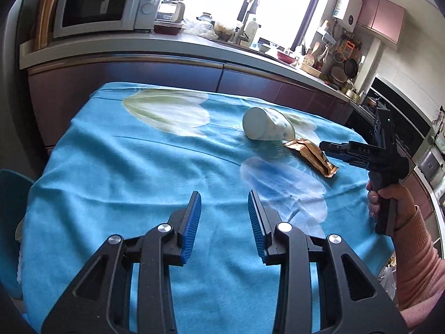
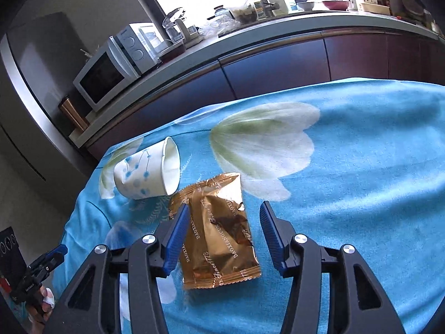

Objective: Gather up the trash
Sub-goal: 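Lower the right tool onto the white blue-dotted paper cup and close it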

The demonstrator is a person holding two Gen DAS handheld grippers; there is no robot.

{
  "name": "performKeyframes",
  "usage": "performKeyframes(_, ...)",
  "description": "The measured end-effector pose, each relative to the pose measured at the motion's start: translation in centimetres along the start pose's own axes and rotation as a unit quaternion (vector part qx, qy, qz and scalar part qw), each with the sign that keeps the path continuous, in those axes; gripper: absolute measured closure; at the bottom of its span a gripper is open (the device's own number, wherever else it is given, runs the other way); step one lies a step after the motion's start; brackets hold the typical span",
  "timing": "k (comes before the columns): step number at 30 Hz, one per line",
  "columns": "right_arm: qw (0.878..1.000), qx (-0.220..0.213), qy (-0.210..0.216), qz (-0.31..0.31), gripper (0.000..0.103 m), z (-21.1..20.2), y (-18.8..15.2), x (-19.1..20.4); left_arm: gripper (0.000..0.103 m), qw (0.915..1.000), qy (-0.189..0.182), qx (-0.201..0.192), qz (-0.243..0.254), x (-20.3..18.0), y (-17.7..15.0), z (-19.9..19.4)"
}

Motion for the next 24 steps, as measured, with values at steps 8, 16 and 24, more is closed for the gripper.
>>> performKeyframes(8,1.000,-0.019,0.024,-0.003,0.050,-0.1,1.1,1.0,0.069,0.9992,-0.027,0.024,0.018,-4.2,1.9,5.5)
performKeyframes(16,0.992,0.013,0.122,0.016,0.050,3.5,2.5,5.1,0.069,0.9969,-0.057,0.044,0.032,-8.8,1.1,8.8)
performKeyframes(24,0.980,0.066,0.189,0.020,0.076,6.0,1.0,8.2,0.069,0.9961,-0.060,0.059,0.025,-9.6,0.0,10.2)
Point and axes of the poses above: each gripper's, at about its wrist camera, not at the fingertips, and z roughly the way its jaws point, x to its left, y to its top, the point moved 9 cm from there along z, roughly the way its jaws point, and after that the axes turned 15 degrees about -x, right-handed, at the moved point
